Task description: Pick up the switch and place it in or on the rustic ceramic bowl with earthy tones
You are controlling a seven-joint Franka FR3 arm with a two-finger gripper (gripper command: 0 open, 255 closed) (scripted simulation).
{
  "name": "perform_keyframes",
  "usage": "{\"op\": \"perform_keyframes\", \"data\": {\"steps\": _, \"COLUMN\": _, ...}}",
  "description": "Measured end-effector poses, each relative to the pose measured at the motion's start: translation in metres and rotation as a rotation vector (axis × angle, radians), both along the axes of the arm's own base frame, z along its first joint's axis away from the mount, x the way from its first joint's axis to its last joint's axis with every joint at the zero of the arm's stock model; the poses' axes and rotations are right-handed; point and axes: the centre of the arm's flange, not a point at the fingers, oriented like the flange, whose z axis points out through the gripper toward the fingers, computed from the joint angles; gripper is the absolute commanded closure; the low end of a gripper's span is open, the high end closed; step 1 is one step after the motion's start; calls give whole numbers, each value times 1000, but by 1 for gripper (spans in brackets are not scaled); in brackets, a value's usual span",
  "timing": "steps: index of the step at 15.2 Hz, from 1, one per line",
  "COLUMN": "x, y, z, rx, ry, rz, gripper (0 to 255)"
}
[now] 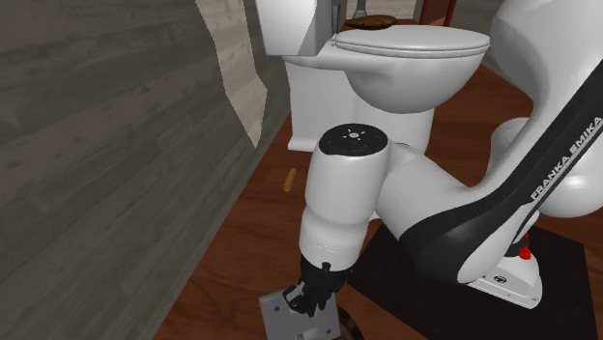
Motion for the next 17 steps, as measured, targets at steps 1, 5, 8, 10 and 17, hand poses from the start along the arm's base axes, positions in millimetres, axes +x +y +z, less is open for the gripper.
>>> {"op": "perform_keyframes", "data": {"steps": 1, "x": 0, "y": 1, "z": -5, "rx": 0, "ry": 0, "rz": 0, "gripper": 255}}
{"op": "perform_keyframes", "data": {"steps": 5, "x": 0, "y": 2, "z": -25, "rx": 2, "ry": -1, "rz": -1, "gripper": 255}}
{"op": "perform_keyframes", "data": {"steps": 8, "x": 1, "y": 2, "z": -40, "rx": 6, "ry": -5, "rz": -2, "gripper": 255}}
{"op": "perform_keyframes", "data": {"steps": 10, "x": 2, "y": 2, "z": -48, "rx": 9, "ry": -8, "rz": -2, "gripper": 255}}
{"op": "perform_keyframes", "data": {"steps": 17, "x": 1, "y": 2, "z": -71, "rx": 11, "ry": -9, "rz": -2, "gripper": 255}}
